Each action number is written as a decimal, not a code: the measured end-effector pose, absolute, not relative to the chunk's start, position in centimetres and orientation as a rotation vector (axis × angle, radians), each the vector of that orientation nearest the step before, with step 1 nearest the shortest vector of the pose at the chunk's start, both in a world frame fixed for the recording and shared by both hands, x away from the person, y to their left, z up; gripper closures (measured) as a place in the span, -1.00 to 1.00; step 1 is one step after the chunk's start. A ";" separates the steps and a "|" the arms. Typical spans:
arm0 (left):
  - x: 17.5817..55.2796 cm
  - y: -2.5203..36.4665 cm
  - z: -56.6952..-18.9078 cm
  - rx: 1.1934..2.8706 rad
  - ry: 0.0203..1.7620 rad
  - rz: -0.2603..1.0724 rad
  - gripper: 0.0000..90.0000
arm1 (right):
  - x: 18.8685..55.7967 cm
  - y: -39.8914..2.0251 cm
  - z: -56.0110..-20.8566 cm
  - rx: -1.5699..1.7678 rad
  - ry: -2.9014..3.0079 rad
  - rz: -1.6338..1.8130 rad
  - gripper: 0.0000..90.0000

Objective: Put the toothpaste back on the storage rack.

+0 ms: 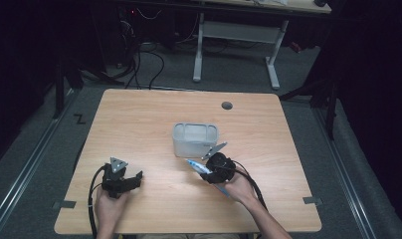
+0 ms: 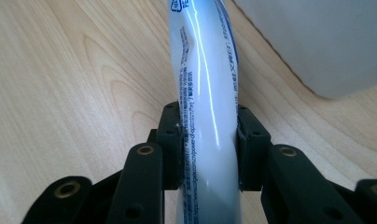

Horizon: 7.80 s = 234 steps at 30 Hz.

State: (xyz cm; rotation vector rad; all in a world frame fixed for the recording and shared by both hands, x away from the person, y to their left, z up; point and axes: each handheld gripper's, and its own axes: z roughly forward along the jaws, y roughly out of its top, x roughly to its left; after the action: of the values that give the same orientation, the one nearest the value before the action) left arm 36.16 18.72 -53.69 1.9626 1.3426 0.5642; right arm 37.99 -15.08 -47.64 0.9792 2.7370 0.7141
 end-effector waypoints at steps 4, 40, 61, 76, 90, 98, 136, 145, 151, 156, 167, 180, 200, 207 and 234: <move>36.2 18.7 -53.7 1.962 1.343 0.567 -0.46 | 37.7 -15.8 -46.8 0.987 2.723 0.778 0.52; 36.2 18.7 -53.7 1.966 1.342 0.570 -0.46 | 36.8 -19.4 -43.6 1.017 2.531 1.158 0.50; 36.2 18.7 -53.7 1.969 1.341 0.572 -0.46 | 36.6 -19.8 -41.9 0.983 2.446 1.217 0.49; 36.2 18.7 -53.7 1.970 1.341 0.570 -0.46 | 37.2 -19.9 -40.0 0.946 2.401 1.269 0.50; 36.2 18.7 -53.7 1.971 1.341 0.571 -0.46 | 38.4 -19.9 -38.6 0.938 2.379 1.322 0.50; 36.2 18.7 -53.7 1.970 1.341 0.570 -0.46 | 39.3 -19.8 -37.6 0.942 2.366 1.355 0.50; 36.2 18.6 -53.7 1.971 1.340 0.576 -0.47 | 43.8 -18.5 -34.5 0.972 2.261 1.423 0.51; 36.2 18.6 -53.7 1.971 1.340 0.575 -0.47 | 45.0 -18.0 -33.9 0.978 2.239 1.479 0.51; 36.2 18.6 -53.7 1.970 1.340 0.576 -0.47 | 45.4 -17.2 -33.8 0.969 2.227 1.486 0.51; 36.2 18.6 -53.7 1.969 1.340 0.575 -0.47 | 46.1 -16.8 -33.7 0.978 2.216 1.487 0.51; 36.2 18.6 -53.7 1.969 1.340 0.573 -0.46 | 47.3 -15.5 -34.5 0.981 2.199 1.487 0.50; 36.2 18.6 -53.7 1.970 1.340 0.574 -0.46 | 48.5 -14.3 -36.4 1.010 2.191 1.449 0.49; 36.2 18.6 -53.7 1.969 1.341 0.574 -0.46 | 48.9 -13.7 -38.9 1.017 2.251 1.345 0.49; 36.2 18.6 -53.7 1.968 1.344 0.575 -0.46 | 48.7 -13.7 -39.2 1.011 2.268 1.338 0.49; 36.2 18.6 -53.7 1.968 1.344 0.575 -0.46 | 47.6 -14.2 -41.0 0.976 2.330 1.228 0.48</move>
State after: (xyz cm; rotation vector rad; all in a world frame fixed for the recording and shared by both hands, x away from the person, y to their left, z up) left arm 36.18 18.64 -53.69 1.9681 1.3439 0.5750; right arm 47.60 -14.19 -40.98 0.9759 2.3301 1.2277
